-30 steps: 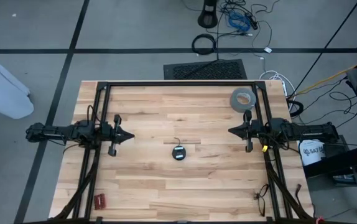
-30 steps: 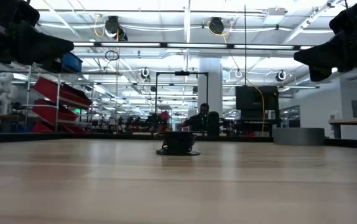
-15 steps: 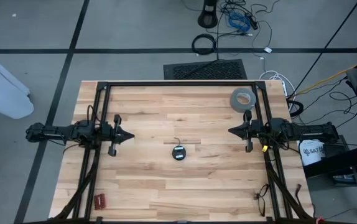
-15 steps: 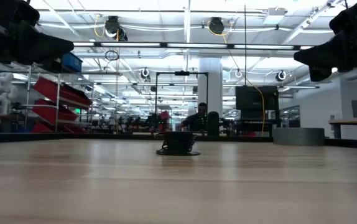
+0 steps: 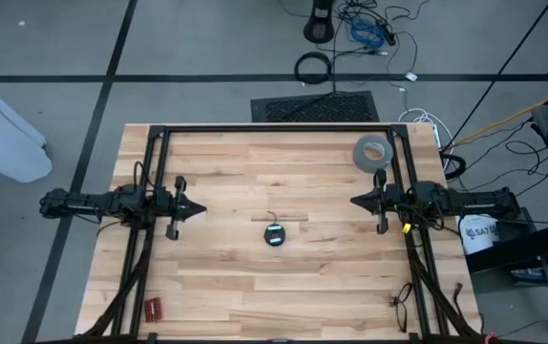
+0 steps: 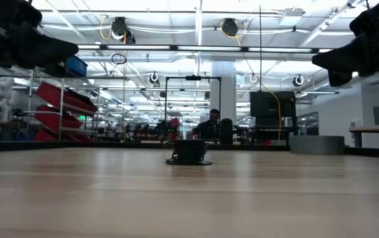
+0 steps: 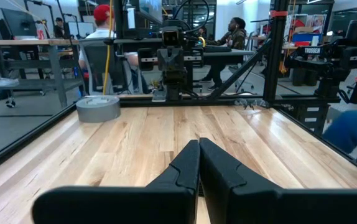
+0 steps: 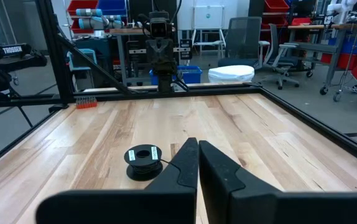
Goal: Coil cords
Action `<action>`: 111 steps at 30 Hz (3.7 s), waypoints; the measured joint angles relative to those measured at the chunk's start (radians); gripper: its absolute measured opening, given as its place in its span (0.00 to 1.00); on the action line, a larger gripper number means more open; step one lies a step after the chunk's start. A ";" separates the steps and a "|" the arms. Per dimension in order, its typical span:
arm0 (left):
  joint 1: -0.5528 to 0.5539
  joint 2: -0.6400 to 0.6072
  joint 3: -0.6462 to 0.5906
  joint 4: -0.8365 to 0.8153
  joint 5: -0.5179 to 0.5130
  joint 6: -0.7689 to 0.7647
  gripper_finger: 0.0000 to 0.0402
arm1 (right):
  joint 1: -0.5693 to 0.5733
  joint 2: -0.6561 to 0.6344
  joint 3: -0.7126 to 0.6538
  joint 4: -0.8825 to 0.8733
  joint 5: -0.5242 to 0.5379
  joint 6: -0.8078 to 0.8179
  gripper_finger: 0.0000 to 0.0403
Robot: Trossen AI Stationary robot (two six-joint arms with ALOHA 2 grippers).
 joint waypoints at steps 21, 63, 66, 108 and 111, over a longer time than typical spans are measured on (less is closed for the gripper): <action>0.000 0.000 0.000 0.000 0.000 0.000 0.05 | 0.000 0.000 0.000 0.000 0.000 0.000 0.00; 0.000 0.000 0.000 0.000 0.000 0.000 0.05 | 0.000 0.000 0.000 0.000 0.000 0.000 0.00; 0.000 0.000 0.000 0.000 0.000 0.000 0.05 | -0.001 0.000 0.000 0.000 0.000 -0.062 0.00; 0.000 0.000 0.000 0.000 0.000 0.000 0.05 | -0.002 0.118 0.293 0.090 0.000 -0.098 0.00; 0.000 0.000 0.000 0.000 0.000 0.000 0.05 | -0.002 0.212 0.434 0.047 0.000 -0.117 0.00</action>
